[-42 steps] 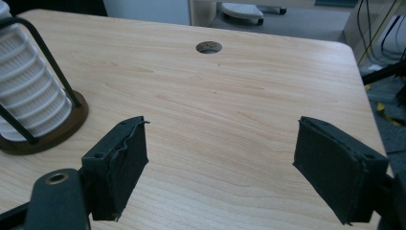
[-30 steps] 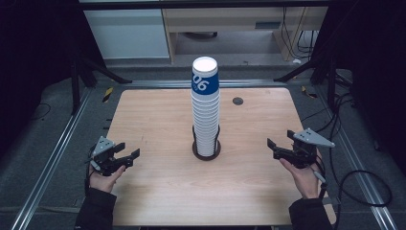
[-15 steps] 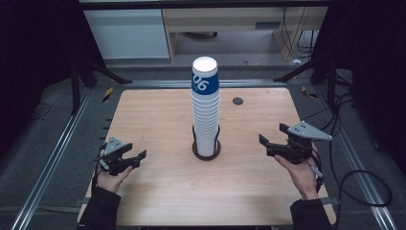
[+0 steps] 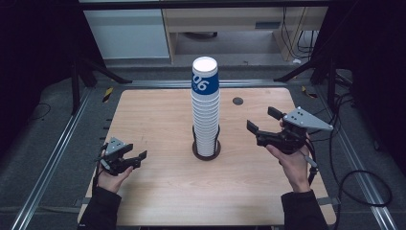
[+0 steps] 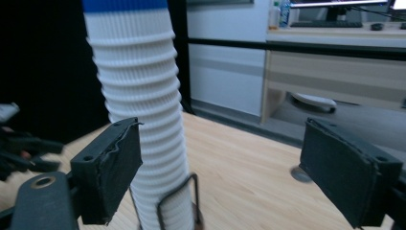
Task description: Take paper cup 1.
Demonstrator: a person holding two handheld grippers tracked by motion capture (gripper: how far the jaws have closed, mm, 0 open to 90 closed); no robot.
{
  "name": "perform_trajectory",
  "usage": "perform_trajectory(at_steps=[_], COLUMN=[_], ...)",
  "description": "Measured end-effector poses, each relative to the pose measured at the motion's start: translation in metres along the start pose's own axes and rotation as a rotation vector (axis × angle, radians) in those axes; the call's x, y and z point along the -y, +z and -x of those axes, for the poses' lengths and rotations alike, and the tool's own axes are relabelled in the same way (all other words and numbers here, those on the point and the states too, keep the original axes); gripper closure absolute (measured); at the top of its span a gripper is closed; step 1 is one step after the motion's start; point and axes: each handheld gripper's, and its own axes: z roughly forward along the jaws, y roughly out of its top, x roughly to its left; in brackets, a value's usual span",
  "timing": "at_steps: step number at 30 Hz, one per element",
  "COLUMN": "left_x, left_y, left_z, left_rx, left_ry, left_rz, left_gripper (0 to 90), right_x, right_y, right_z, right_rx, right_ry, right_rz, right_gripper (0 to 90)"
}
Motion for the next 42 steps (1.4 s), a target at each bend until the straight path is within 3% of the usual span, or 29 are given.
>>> perform_trajectory(at_steps=[9,16,33,42], left_x=[0.0,0.0,0.0,0.0], left_y=[0.002,0.004,0.004,0.005], left_z=[0.002,0.005,0.004,0.004], left_rx=[0.007,0.004,-0.003,-0.004], left_ry=[0.006,0.026,0.02,0.026], left_rz=[-0.01,-0.024,-0.031,-0.035], left_gripper=[33.7,33.3,30.2,29.7], right_x=[-0.028,-0.041,-0.054,-0.062], right_y=[0.01,0.026,0.057,0.073], right_z=[-0.012,-0.023,-0.04,-0.05], right_rx=[-0.036,-0.076,-0.138,-0.147], right_ry=[-0.002,-0.015,-0.024,-0.035], right_rz=[0.071,0.072,0.073,0.069], right_gripper=[12.4,11.4,7.6,7.4])
